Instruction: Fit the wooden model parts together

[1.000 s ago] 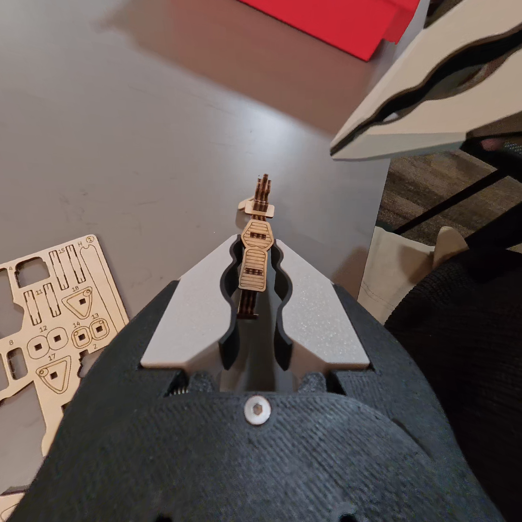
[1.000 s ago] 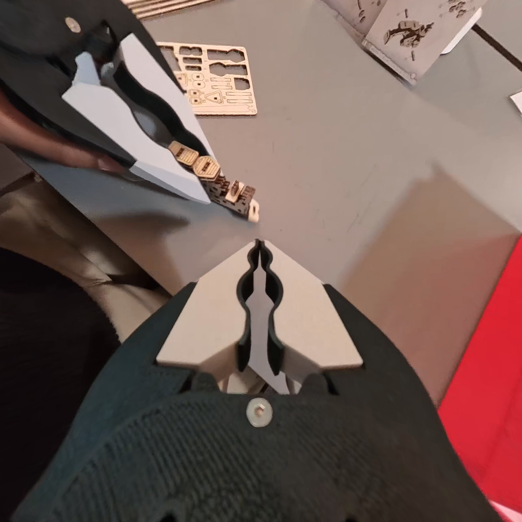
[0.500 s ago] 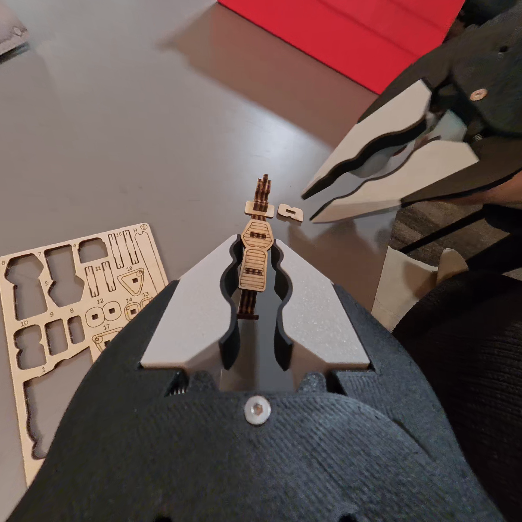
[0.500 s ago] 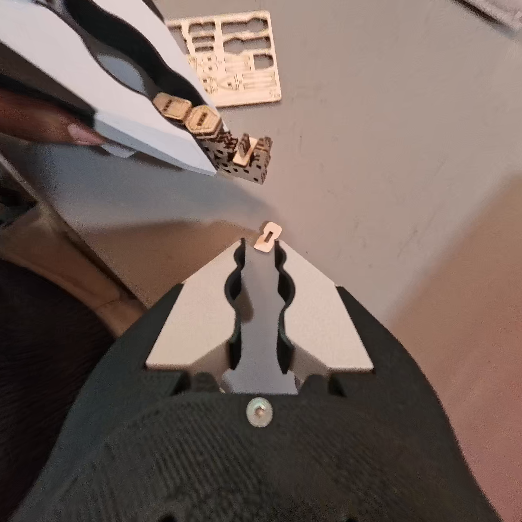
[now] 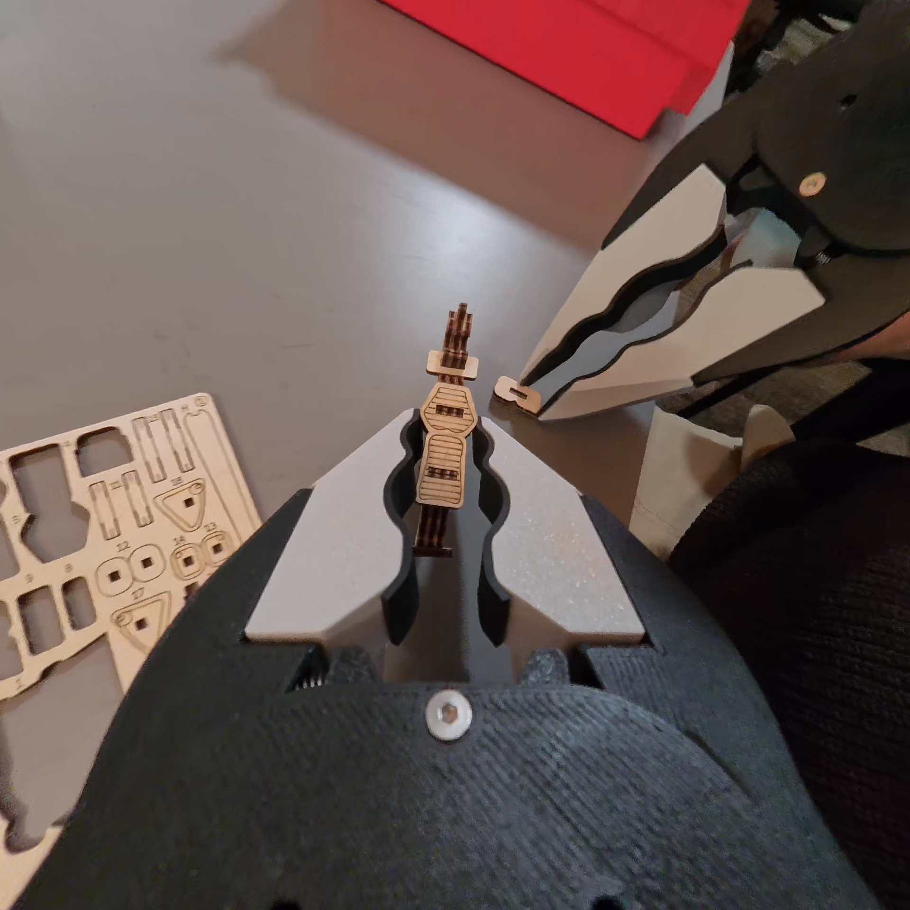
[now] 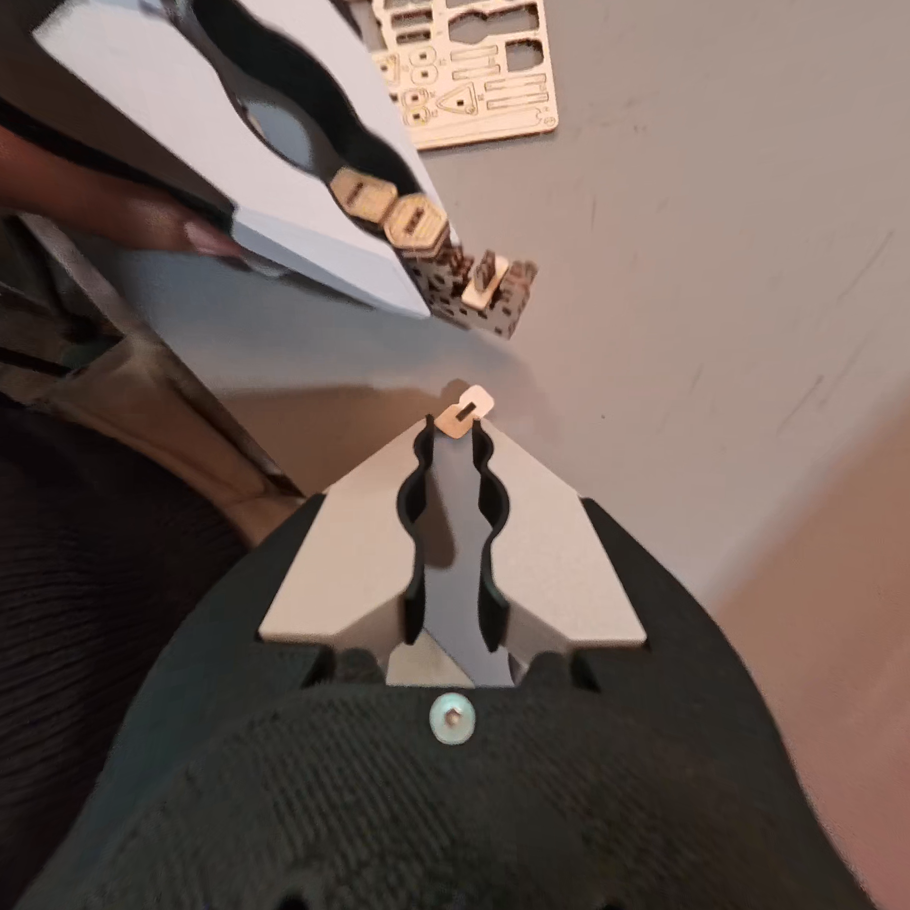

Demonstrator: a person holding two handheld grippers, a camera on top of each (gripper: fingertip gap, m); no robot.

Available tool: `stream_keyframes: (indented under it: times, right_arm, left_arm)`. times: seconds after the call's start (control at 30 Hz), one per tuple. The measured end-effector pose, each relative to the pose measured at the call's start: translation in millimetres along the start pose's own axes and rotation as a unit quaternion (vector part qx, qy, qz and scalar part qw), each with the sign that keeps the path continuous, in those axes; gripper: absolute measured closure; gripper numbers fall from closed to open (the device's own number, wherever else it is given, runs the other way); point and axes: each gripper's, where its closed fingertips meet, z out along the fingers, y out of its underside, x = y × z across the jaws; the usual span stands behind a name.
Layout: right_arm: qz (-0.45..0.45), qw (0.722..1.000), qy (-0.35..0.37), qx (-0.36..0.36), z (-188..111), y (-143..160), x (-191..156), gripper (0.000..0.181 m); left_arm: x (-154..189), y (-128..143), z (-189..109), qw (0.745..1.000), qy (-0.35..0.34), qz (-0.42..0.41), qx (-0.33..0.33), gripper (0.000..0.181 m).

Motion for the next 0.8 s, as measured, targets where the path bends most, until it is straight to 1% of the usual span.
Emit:
stream_keyframes:
  times: [0.03, 0.13, 0.17, 0.23, 0.3, 0.37, 0.43, 0.47, 0.53, 0.7, 0.8]
  right_arm:
    - [0.009, 1.0, -0.009, 0.013, -3.5, -1.8, -2.6, 0.166]
    - [0.046, 0.996, -0.046, 0.065, -18.7, -11.6, -5.6, 0.166]
    - [0.06, 0.992, -0.069, 0.088, -24.5, -16.0, -7.6, 0.167]
    - [0.098, 0.978, -0.126, 0.138, -37.1, -25.7, -11.3, 0.167]
    - [0.147, 0.953, -0.192, 0.183, -50.4, -35.6, -13.8, 0.167]
    - [0.195, 0.921, -0.255, 0.223, -63.6, -44.7, -13.0, 0.167]
    - [0.232, 0.887, -0.306, 0.256, -75.3, -51.3, -11.4, 0.167]
    - [0.243, 0.875, -0.322, 0.266, -79.2, -53.1, -10.4, 0.167]
    - [0.252, 0.863, -0.34, 0.278, -84.0, -55.1, -9.5, 0.167]
    - [0.241, 0.858, -0.354, 0.285, -88.4, -59.3, -14.8, 0.167]
    - [0.243, 0.843, -0.383, 0.289, -92.5, -62.5, -21.5, 0.167]
  left_arm:
    - [3.8, 2.3, 2.0, 1.0, 0.008, 0.006, -0.007, 0.162]
    - [10.8, 9.4, 7.7, 0.999, 0.019, 0.014, -0.026, 0.162]
    - [12.6, 10.5, 8.7, 0.999, 0.024, 0.014, -0.028, 0.162]
    - [15.2, 10.1, 9.0, 0.999, 0.031, 0.017, -0.028, 0.156]
    - [16.2, 10.1, 9.3, 0.999, 0.035, 0.017, -0.029, 0.151]
    - [17.1, 10.4, 9.3, 0.999, 0.038, 0.017, -0.029, 0.146]
    - [18.5, 8.5, 8.7, 0.999, 0.042, 0.018, -0.023, 0.142]
    - [18.8, 6.9, 8.1, 0.999, 0.043, 0.018, -0.018, 0.139]
    - [19.6, 4.3, 7.0, 0.999, 0.047, 0.02, -0.01, 0.134]
    - [23.4, -4.5, 2.4, 0.998, 0.062, 0.02, 0.017, 0.126]
    - [32.1, -25.7, -11.1, 0.993, 0.084, 0.03, 0.079, 0.121]
